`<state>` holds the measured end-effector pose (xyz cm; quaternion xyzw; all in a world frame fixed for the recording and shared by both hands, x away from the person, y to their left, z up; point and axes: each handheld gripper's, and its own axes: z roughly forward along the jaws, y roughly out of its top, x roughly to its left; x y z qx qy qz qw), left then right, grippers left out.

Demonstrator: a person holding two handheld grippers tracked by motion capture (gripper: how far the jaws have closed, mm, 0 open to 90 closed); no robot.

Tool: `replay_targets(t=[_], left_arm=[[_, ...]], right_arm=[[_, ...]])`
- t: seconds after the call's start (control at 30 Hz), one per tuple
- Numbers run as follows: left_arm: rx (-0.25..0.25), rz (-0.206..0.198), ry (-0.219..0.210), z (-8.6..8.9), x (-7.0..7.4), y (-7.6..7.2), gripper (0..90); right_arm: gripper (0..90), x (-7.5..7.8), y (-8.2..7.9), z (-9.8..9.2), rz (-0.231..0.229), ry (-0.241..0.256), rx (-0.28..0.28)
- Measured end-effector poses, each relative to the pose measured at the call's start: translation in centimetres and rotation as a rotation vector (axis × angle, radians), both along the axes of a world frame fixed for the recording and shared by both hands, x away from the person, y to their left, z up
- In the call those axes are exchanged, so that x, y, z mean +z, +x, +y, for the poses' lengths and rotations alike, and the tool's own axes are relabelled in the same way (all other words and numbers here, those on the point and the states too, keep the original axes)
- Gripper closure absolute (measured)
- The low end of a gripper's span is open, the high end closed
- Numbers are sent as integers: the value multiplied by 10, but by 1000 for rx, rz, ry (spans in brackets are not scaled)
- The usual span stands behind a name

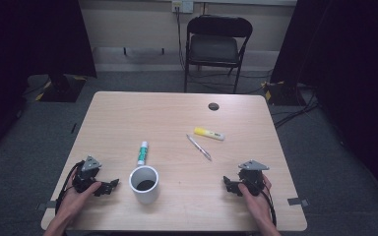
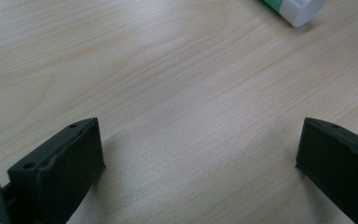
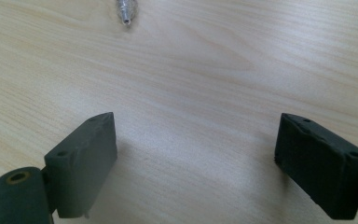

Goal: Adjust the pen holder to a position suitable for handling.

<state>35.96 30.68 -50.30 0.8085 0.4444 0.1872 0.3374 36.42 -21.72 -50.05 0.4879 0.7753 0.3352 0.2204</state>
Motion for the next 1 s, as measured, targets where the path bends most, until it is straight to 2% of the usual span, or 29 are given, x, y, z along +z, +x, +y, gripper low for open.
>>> replay_targets(t=[0.13,0.2,0.23,0.33,0.37,0.5,0.57,0.63,0.7,0.77,0.83,1.0], left_arm=[[7,0,-3,3,1,-1,16],[16,-1,-4,4,2,-1,58],[36,-1,-7,6,2,-1,68],[42,4,-2,7,4,-2,112],[39,12,-4,8,6,-3,170],[25,11,1,7,9,-4,163],[28,-5,-23,7,14,-5,168],[28,-27,-77,7,20,-8,181],[22,-34,-83,6,22,-9,205],[8,-33,-129,6,26,-11,222],[-5,-30,-156,5,30,-13,231],[-39,-56,-182,1,41,-19,274]], right_arm=[[110,0,1,-1,4,0,7],[97,0,4,-3,9,-2,33],[93,0,5,-3,11,-1,40],[85,0,7,-4,14,-3,48],[83,0,8,-5,11,-3,64],[84,0,8,-5,10,-4,69],[84,0,9,-5,10,-4,71],[84,0,9,-5,10,-4,74],[84,0,9,-5,12,-3,77],[84,0,9,-6,11,-4,86],[84,0,9,-6,11,-4,89],[84,0,9,-6,11,-4,89]])
